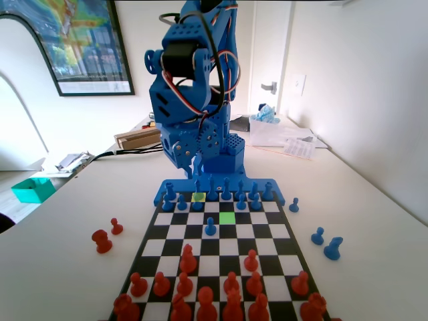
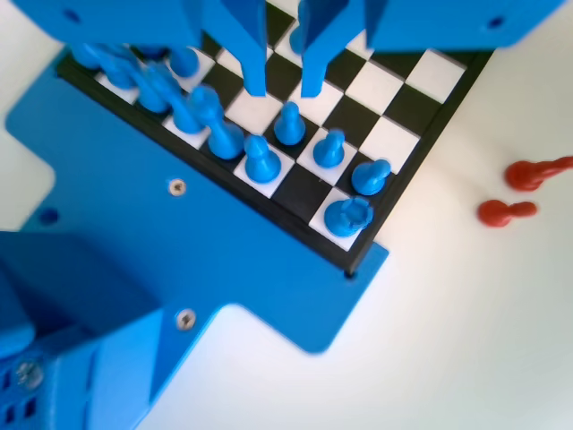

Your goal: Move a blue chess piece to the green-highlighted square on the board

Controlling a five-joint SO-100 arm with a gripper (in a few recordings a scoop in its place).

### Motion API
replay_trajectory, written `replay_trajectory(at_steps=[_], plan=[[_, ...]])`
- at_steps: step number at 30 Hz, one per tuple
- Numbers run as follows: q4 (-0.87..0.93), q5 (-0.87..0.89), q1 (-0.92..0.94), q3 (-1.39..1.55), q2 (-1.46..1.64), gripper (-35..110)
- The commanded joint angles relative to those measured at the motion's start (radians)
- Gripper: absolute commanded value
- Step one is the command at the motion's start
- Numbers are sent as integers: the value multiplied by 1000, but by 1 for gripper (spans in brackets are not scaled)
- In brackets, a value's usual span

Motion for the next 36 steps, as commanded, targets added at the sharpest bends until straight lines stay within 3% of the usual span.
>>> replay_trajectory(at_steps=[1,22,36], plan=[[-17,-35,31,14,58,10],[-160,-57,18,127,38,10],[-161,-6,-32,127,44,10]])
